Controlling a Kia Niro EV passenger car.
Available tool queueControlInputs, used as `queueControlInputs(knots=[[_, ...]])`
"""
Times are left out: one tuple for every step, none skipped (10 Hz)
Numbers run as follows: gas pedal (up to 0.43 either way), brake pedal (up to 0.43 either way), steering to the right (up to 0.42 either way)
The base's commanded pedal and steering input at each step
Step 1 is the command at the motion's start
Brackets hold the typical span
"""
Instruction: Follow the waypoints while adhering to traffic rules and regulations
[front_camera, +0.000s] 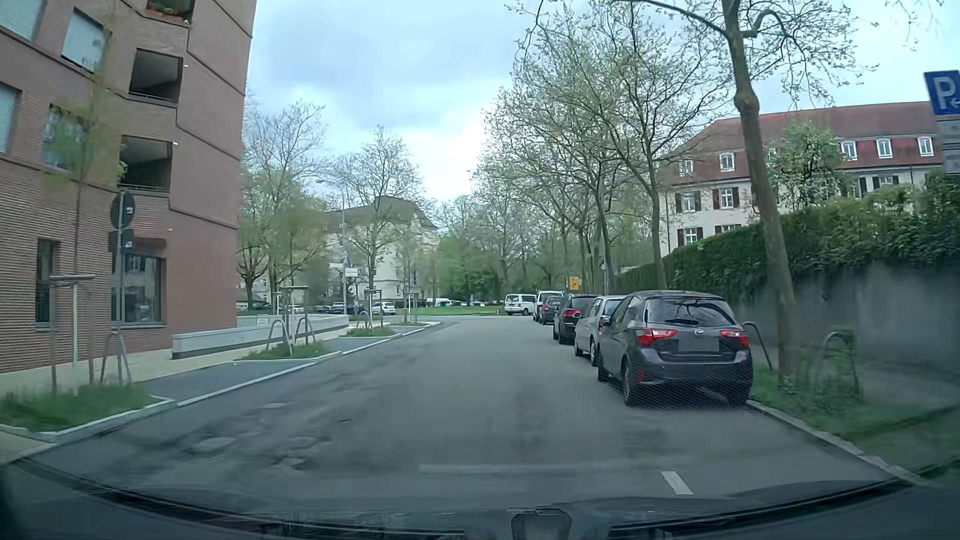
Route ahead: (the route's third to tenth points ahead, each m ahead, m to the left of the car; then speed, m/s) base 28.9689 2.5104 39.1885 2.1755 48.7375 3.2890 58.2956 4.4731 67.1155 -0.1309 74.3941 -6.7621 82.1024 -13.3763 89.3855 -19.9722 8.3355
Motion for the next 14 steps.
queueControlInputs(knots=[[0.130, 0.000, -0.001], [0.130, 0.000, -0.001], [0.130, 0.000, -0.001], [0.118, 0.000, -0.001], [0.098, 0.000, -0.001], [0.087, 0.000, 0.000], [0.087, 0.000, 0.001], [0.087, 0.000, 0.002], [0.087, 0.000, 0.004], [0.079, 0.000, 0.006], [0.079, 0.000, 0.006], [0.079, 0.000, 0.006], [0.079, 0.000, 0.006], [0.079, 0.000, 0.006]])
